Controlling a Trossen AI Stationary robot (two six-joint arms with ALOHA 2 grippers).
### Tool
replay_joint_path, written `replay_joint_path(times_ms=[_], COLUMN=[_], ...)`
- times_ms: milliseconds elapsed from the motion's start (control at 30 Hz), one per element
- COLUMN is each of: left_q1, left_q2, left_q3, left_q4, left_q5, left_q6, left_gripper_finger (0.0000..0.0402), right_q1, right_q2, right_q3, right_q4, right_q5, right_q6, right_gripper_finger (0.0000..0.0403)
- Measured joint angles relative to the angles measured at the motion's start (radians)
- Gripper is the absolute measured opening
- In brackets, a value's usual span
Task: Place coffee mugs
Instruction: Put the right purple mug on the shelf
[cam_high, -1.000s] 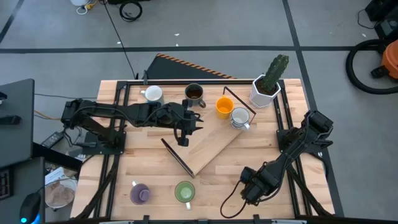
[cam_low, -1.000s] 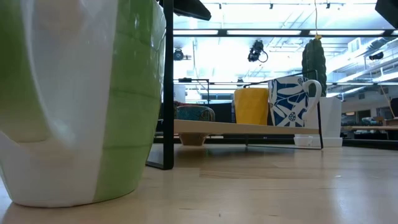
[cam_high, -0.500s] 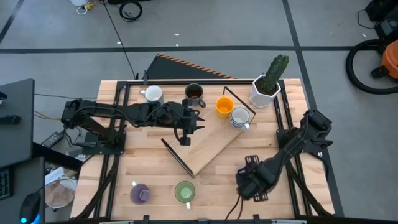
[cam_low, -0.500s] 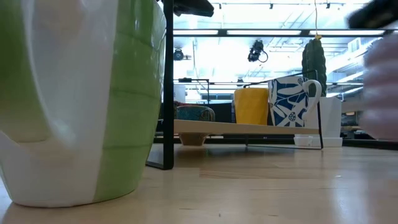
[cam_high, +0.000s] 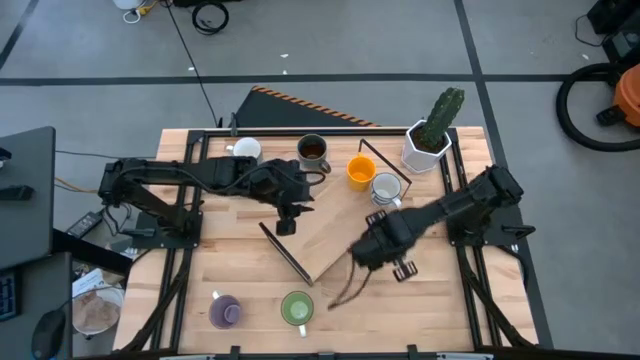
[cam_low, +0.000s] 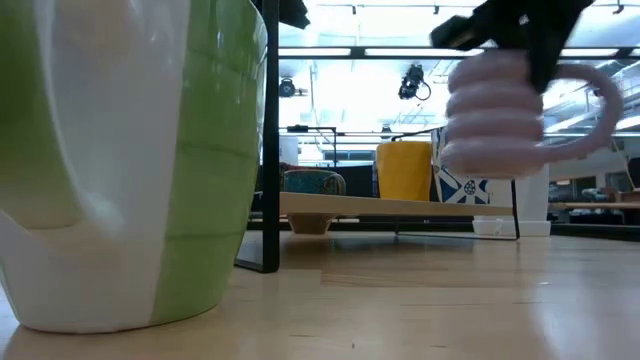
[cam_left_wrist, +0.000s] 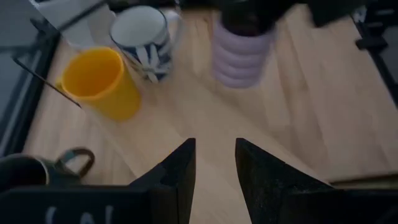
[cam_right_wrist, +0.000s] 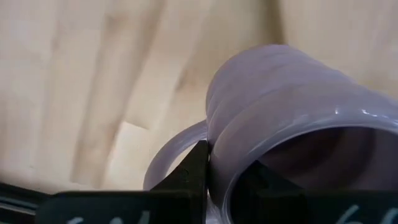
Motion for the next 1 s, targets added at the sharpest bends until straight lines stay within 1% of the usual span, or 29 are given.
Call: replay_joint_path(times_ms=[100,333,500,733,1000], left_q1=[-0.013,-0.033,-0.033,-0.031,-0.025], left_q2=[-0.001,-0.001,-0.001,-0.009,-0.008], left_q3=[0.026,0.033,0.033,0.033,0.032], left_q4=[-0.071,-0.087,-0.108,-0.113,-0.108], left_q5=[0.001,0.0,0.0,-0.003,-0.004], left_q6=[-0.042,-0.129,-0.168,-0.182,-0.182], left_gripper_finger=[0.0119,0.0119,0.0119,0.0119,0.0119], right_q1=[-0.058,-0.156,-0.218,-0.294,-0.329], right_q2=[0.0,0.0,0.0,0.003,0.004], right_q3=[0.0,0.0,0.0,0.001,0.001], right_q4=[-0.009,0.004,0.017,0.041,0.053], right_q5=[0.018,0.022,0.013,-0.035,-0.047], right_q6=[-0.083,-0.259,-0.345,-0.38,-0.422], right_gripper_finger=[0.0042,0.0042,0.0043,0.0043,0.0043])
